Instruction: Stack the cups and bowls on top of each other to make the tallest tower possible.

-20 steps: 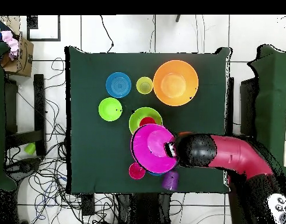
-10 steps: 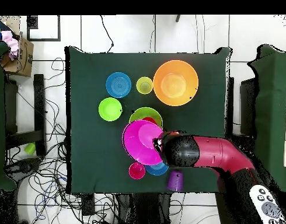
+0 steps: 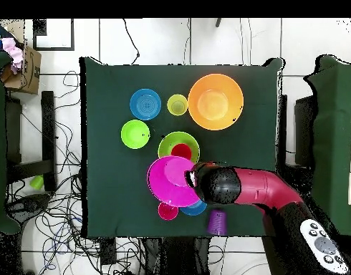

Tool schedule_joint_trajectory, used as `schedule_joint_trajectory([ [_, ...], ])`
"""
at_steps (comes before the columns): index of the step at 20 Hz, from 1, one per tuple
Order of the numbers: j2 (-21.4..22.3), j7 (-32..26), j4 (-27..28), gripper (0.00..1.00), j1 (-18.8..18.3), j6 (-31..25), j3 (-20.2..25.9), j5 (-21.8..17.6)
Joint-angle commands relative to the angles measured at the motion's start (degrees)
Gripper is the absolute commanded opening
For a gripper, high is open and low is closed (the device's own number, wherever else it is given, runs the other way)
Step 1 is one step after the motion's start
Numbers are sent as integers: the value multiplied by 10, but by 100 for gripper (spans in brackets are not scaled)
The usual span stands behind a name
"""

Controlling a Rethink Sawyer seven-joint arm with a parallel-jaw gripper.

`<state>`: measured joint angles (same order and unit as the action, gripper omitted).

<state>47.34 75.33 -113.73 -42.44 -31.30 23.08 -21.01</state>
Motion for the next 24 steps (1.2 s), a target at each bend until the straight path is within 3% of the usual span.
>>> schedule_joint_trajectory([
  [1, -38, 52, 9, 0, 2, 0, 6, 9],
  [8, -108, 50, 49, 0, -8, 48, 8, -2],
  [10, -106, 39, 55, 0, -15, 20, 12, 5],
  [16, -44, 32, 39, 0, -22, -54, 23, 37],
  [24, 20, 38, 45, 0, 5, -152, 25, 78],
])
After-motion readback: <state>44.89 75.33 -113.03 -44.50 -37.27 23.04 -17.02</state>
